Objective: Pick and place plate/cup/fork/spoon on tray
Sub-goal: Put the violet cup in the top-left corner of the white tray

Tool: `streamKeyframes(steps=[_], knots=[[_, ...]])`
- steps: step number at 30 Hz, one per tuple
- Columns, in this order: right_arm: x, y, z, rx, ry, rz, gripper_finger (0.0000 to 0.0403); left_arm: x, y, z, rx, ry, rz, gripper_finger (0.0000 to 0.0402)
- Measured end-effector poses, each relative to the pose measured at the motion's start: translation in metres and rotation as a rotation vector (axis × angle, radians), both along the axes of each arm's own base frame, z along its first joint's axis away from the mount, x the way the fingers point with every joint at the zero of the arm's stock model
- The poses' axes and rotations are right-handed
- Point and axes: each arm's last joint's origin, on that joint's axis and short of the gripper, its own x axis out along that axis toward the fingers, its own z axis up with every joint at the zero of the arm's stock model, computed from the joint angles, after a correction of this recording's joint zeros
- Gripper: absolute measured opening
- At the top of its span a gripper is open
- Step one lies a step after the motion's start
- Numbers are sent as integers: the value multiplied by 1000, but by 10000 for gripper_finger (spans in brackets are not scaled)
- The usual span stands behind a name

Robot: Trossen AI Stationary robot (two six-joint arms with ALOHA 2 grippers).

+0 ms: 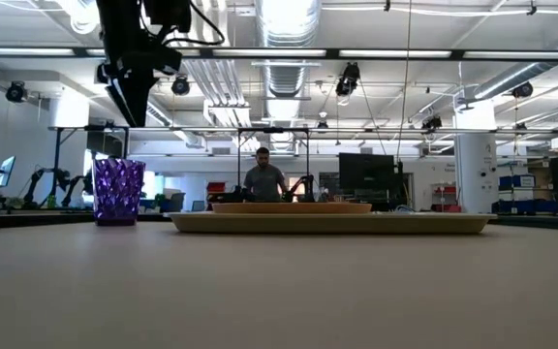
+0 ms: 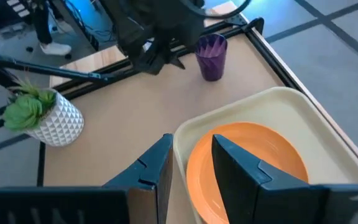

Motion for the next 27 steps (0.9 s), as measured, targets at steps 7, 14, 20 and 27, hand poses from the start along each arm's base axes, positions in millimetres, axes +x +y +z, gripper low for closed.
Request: streamKeyframes(steps=[7,14,20,27], knots=[[0,1,0,4,-1,32,100,-15,24,-6,-47,55,100,192],[0,1,0,-2,0,36,100,-11,37,-20,-106,125,87,192],[0,1,0,-3,0,36,100,2,48,-40,-138,220,30,192],[0,1,0,-2,0,34,100,6,67,-63,-172,325,56,192]])
